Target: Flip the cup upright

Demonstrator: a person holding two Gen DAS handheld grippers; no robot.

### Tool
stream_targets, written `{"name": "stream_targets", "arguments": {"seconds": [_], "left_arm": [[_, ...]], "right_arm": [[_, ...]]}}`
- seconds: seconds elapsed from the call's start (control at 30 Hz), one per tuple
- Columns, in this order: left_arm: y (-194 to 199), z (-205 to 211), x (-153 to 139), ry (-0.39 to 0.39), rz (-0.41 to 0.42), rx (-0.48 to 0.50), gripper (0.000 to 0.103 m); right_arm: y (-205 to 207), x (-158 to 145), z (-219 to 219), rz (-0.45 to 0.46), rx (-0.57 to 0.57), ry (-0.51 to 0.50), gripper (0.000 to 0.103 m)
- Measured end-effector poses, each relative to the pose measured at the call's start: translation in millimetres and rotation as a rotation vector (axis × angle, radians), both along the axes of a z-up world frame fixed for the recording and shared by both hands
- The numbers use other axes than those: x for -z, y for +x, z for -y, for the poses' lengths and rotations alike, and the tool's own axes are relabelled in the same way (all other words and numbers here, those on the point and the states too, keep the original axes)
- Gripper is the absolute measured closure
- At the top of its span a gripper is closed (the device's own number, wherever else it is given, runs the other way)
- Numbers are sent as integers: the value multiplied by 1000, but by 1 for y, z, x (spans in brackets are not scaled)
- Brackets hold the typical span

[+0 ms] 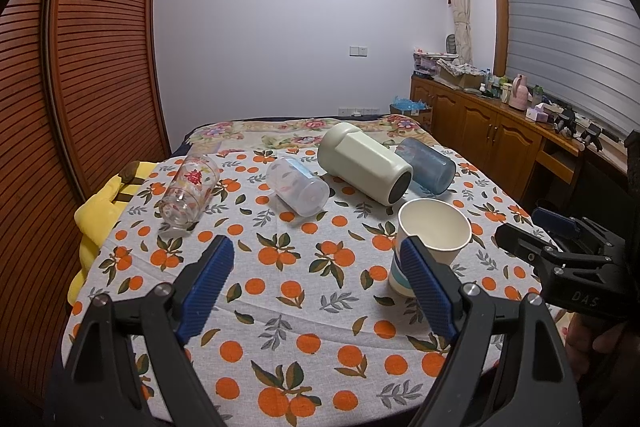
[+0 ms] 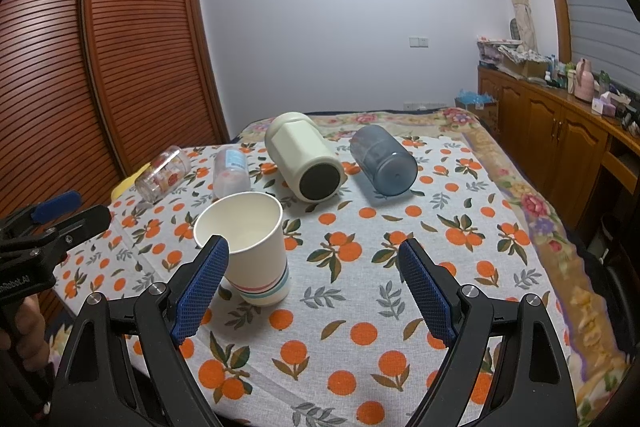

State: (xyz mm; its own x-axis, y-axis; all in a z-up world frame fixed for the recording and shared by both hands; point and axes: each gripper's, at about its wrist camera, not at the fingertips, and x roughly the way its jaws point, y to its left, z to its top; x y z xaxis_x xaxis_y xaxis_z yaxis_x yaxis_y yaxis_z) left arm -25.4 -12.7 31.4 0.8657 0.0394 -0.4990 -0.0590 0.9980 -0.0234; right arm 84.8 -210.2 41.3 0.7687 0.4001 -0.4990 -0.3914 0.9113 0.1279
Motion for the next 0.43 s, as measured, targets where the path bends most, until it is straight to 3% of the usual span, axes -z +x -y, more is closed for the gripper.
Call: {"name": "stream_targets", "arguments": {"seconds": [0.43], "left_arm": [[0,0,-1,2,3,-3,17]], "right_arm": [[0,0,0,-1,1,1,14]]}}
